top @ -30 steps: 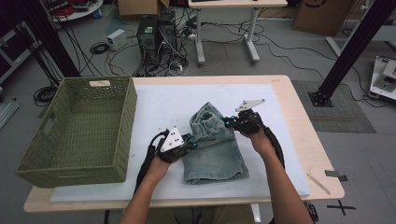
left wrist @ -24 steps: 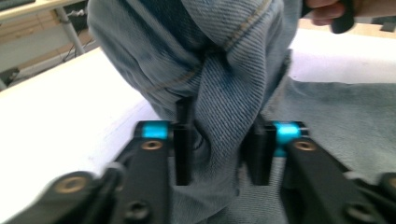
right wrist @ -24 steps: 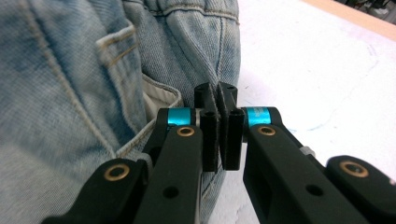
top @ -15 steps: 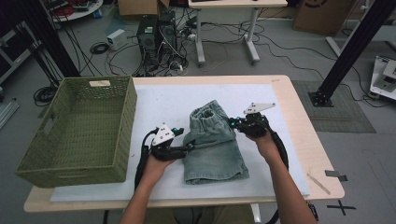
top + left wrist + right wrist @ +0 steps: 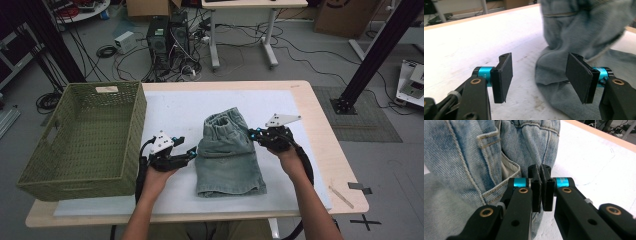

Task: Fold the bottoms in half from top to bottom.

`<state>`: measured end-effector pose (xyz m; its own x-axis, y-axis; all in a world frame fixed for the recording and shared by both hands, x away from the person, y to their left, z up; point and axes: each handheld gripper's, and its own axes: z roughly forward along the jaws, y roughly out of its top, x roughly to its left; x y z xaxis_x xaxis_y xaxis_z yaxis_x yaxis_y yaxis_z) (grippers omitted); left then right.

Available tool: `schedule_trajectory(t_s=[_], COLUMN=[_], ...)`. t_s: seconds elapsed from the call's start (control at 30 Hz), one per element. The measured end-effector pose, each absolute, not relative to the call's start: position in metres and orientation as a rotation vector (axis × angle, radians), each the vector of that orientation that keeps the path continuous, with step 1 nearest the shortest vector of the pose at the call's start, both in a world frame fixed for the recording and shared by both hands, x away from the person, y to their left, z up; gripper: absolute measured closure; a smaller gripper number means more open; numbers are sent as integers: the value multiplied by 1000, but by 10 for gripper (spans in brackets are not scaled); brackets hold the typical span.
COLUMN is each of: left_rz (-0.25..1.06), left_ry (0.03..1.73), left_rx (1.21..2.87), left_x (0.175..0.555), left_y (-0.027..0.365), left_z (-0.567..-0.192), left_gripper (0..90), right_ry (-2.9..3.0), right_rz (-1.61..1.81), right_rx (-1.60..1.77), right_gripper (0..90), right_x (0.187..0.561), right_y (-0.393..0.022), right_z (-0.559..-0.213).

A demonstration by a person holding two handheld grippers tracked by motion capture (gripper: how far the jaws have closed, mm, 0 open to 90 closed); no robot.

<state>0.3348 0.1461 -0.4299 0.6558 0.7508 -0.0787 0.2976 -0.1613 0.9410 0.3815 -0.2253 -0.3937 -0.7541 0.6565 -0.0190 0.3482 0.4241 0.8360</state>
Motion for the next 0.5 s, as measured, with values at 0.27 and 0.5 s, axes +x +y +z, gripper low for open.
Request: schedule_trajectory(t_s=[0.27,0.5], left_rz=[542,539], left_ry=[901,909], left_rx=[1717,1702], left_x=[340,345], left_y=[150,150], left_z=[-424,-419], left_gripper=[375,344], right_ry=[2329,2353], right_rz=[1293,1296], right_rx=[757,671], right_gripper=[889,886], right_x=[364,349], right_y=[-230,-234], right_z=[-396,-396])
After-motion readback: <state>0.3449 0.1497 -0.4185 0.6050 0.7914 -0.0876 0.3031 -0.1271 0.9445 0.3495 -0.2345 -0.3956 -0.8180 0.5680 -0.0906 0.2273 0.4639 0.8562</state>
